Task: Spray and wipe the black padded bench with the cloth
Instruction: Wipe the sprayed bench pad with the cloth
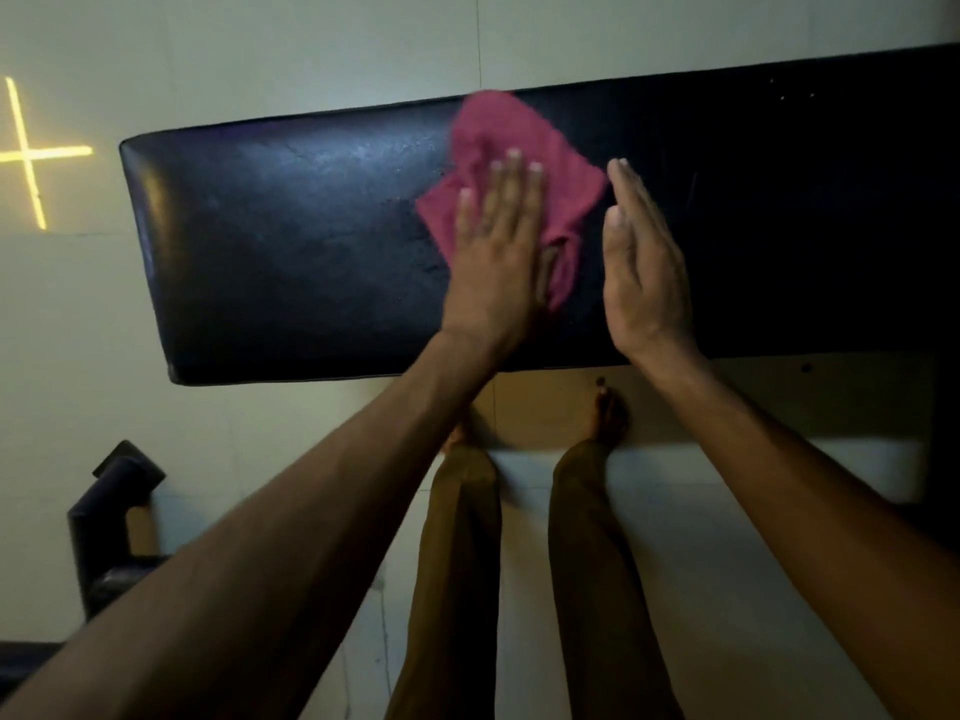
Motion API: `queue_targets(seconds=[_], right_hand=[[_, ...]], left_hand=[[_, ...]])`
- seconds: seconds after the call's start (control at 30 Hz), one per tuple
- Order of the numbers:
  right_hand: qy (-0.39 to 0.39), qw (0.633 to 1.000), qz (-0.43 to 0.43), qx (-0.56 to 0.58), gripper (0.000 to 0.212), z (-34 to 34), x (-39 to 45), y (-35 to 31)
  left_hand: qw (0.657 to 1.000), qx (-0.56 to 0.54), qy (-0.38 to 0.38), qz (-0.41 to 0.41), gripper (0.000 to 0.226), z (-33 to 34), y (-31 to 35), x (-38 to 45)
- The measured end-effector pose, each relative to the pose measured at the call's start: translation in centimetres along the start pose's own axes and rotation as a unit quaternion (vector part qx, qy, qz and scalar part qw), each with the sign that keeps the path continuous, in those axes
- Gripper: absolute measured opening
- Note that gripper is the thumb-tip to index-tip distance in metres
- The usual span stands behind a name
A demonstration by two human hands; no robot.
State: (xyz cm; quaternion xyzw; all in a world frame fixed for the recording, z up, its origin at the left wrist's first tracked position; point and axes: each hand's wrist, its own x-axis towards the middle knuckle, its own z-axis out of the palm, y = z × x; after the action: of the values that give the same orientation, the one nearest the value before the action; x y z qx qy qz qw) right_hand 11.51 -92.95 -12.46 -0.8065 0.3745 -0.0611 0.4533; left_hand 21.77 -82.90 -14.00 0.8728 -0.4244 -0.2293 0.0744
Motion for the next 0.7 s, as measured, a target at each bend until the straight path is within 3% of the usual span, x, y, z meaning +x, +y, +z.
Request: queue_targets(seconds=[0.1, 0.2, 0.27, 0.33, 0.43, 0.53, 0.7], right_hand=[[0.052, 0.998, 0.014, -0.027, 0.047, -1.0, -0.1, 0.2], [0.099, 0.99, -0.006, -0.101, 0.05, -1.3, -0.1, 0.0], [0.075, 0.978, -0.059, -0.183, 0.053, -0.4, 0.0, -0.4], [-0.011, 0.956, -0.11, -0.273, 0.063, 1.2, 0.3, -0.6], [-0.099, 0.911, -0.145, -0.372, 0.082, 3.7, 0.7, -0.2], [-0.08, 0.907, -0.143, -0.388, 0.084, 3.1, 0.4, 1.8], [-0.029, 0.915, -0.069, -0.397, 0.074, -0.2, 0.2, 3.7]], left_hand=[[0.99, -0.021, -0.045, 0.133, 0.065, -0.5, 1.8, 0.5], [0.98, -0.095, 0.021, 0.176, 0.054, -1.9, 0.6, 0.1], [0.977, -0.119, 0.127, 0.123, 0.051, -2.3, -1.1, -0.9], [0.976, -0.116, 0.186, 0.016, 0.052, -2.2, -2.9, -1.5], [0.982, -0.044, 0.163, -0.081, 0.051, -1.3, -4.8, -1.6], [0.987, -0.003, 0.14, -0.075, 0.054, -0.1, -5.4, -1.4], [0.986, -0.001, 0.153, -0.067, 0.058, 0.5, -5.9, -1.4]])
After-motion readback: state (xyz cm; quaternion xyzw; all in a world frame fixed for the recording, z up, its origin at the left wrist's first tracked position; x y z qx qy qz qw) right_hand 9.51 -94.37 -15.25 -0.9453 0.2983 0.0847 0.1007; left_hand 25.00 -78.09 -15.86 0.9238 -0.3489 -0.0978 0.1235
